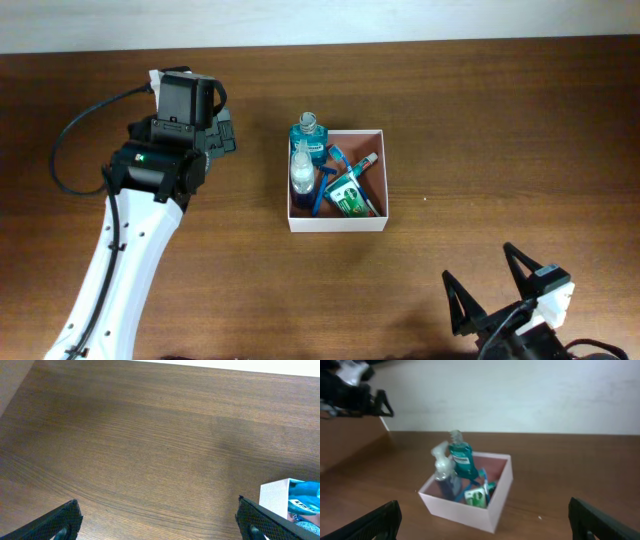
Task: Pack container
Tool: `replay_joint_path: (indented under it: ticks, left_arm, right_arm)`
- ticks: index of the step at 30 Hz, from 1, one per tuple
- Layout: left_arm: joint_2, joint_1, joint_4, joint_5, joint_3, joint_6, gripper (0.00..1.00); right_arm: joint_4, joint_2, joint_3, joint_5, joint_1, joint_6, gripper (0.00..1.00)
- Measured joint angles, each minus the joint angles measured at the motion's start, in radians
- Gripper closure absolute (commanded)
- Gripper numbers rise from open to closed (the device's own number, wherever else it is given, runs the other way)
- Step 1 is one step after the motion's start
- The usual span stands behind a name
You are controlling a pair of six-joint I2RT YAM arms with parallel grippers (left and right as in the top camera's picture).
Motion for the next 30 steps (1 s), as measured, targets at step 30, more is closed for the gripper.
replay_joint_path:
  ticks: [30]
  left_arm:
    - [0.0, 0.0, 0.0, 0.0, 0.0, 0.0, 0.01]
  right_arm:
    - [0.917, -0.015, -0.598, 0.114, -0.153, -0.032, 0.01]
